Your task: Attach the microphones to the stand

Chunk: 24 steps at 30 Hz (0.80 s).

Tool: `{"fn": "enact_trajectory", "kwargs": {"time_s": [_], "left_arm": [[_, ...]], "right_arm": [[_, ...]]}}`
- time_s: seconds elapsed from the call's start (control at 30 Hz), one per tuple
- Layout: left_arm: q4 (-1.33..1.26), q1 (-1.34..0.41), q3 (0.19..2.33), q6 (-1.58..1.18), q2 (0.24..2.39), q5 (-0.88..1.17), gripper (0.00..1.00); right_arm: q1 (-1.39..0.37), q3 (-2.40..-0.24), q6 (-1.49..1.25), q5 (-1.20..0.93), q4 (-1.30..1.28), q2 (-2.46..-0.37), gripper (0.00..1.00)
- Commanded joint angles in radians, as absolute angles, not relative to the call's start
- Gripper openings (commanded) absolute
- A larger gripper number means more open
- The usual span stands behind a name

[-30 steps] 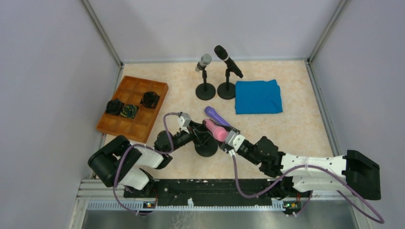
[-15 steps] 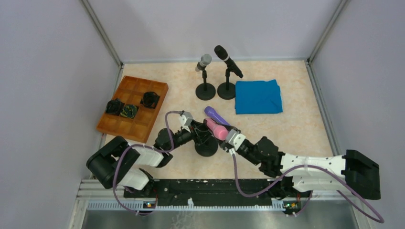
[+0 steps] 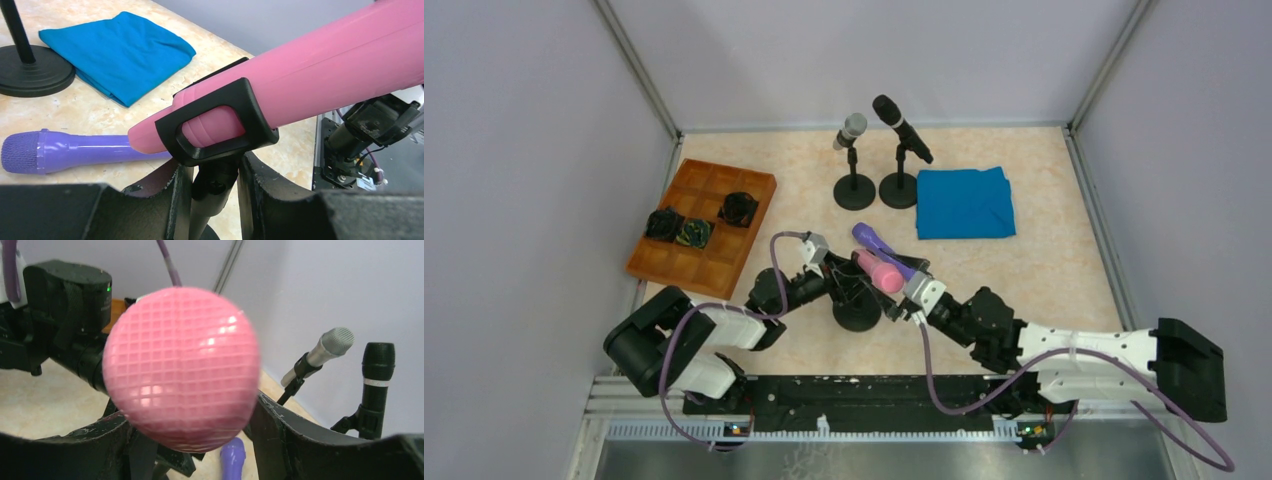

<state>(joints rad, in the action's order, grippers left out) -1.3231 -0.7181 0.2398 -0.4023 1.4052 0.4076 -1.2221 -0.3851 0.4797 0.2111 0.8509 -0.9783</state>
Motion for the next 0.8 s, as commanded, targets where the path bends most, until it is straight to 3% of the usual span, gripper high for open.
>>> {"fn": "enact_trajectory", "kwargs": {"time_s": [0.0, 0.43, 0.63, 0.77], "left_arm": [[-1.476, -0.723, 0.237, -0.445, 1.4, 0.475, 0.0], [-1.554, -0.721, 0.227, -0.463, 1.413, 0.609, 0.0], [-1.56, -0.721, 0.235, -0.466, 1.426, 0.624, 0.0], [-1.564, -0.721, 0.244, -0.467, 1.434, 0.639, 0.0]], "right_arm": [[-1.238, -0.408, 0.488, 0.161, 0.952, -0.925, 0.6], [-1.237, -0.49, 0.612, -0.033, 0.634, -0.829, 0.55], [-1.237, -0.504, 0.646, -0.048, 0.634, -0.864, 0.54], [-1.236, -0.505, 0.663, -0.049, 0.643, -0.884, 0.48]]}}
